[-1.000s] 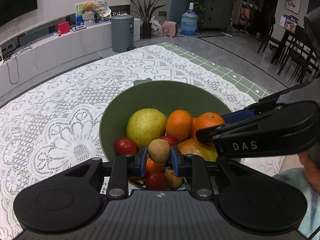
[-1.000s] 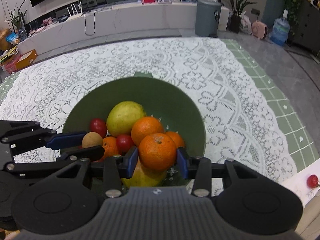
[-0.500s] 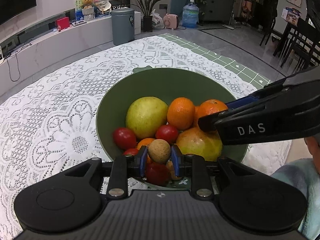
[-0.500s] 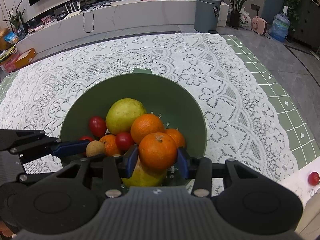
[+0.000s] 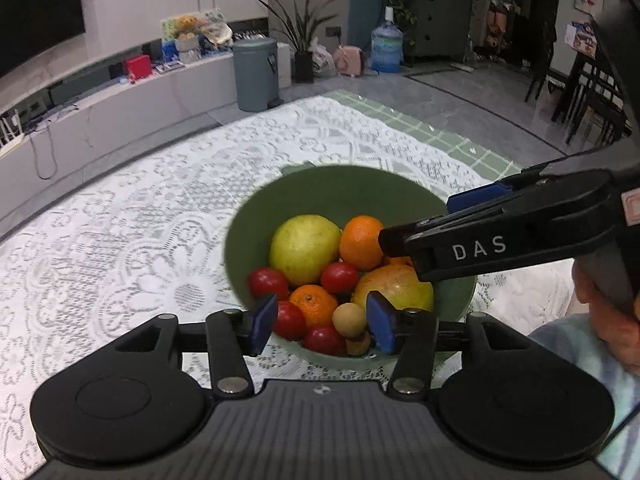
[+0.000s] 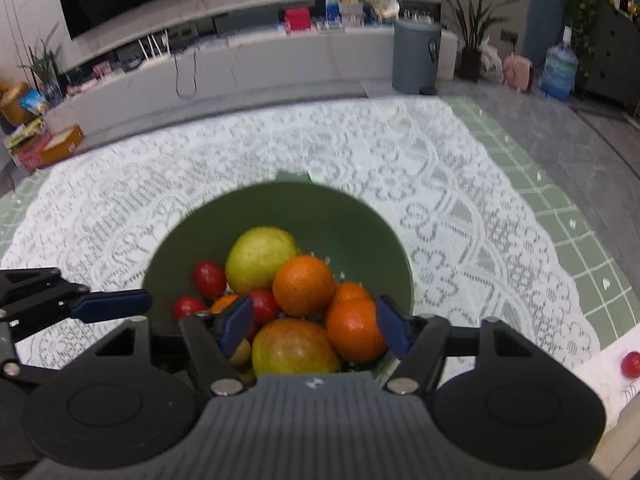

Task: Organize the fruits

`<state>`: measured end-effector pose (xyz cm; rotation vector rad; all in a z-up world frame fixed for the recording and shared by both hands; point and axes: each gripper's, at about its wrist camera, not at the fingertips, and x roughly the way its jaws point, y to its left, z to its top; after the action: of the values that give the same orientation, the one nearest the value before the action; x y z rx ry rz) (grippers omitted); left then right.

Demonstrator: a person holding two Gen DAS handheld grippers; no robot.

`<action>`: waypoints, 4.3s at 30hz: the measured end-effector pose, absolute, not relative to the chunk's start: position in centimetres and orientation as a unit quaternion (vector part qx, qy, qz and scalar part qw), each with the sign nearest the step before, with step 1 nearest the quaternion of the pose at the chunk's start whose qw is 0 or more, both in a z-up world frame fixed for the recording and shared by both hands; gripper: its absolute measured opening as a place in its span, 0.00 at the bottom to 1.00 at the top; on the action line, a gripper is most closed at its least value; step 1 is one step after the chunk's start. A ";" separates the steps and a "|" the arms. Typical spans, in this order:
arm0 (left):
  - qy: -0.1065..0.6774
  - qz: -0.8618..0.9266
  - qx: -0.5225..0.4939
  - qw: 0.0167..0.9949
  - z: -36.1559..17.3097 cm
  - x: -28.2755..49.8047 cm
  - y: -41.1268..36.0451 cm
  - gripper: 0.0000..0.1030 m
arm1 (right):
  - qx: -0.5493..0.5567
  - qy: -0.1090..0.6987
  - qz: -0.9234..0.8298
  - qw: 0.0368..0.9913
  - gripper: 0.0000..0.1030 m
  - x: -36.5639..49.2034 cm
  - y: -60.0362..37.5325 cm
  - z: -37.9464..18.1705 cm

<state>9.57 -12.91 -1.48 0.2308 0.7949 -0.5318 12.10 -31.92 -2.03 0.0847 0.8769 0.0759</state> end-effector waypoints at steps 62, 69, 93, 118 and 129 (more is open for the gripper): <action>0.328 -0.059 0.059 0.941 -0.3 0.8 -5.7 0.91 | 0.017 0.276 0.005 0.961 0.96 -0.7 -28.0 -1.0; 0.336 -0.058 0.053 0.939 -0.4 0.9 -5.5 0.91 | 0.021 0.280 0.006 0.960 0.96 -0.6 -28.1 -1.1; 0.339 -0.054 0.042 0.938 0.2 0.8 -5.1 0.91 | 0.021 0.282 0.007 0.959 0.96 -0.4 -28.1 -1.3; 0.337 -0.054 0.041 0.939 0.4 0.8 -5.0 0.91 | 0.023 0.283 0.007 0.959 0.96 -0.4 -28.1 -1.3; 0.336 -0.053 0.041 0.939 0.6 0.7 -5.0 0.91 | 0.024 0.283 0.008 0.959 0.96 -0.4 -28.1 -1.5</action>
<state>0.71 -5.03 0.56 0.0833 0.6866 -0.1087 -0.37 -28.05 -1.47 0.0484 0.5745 0.0156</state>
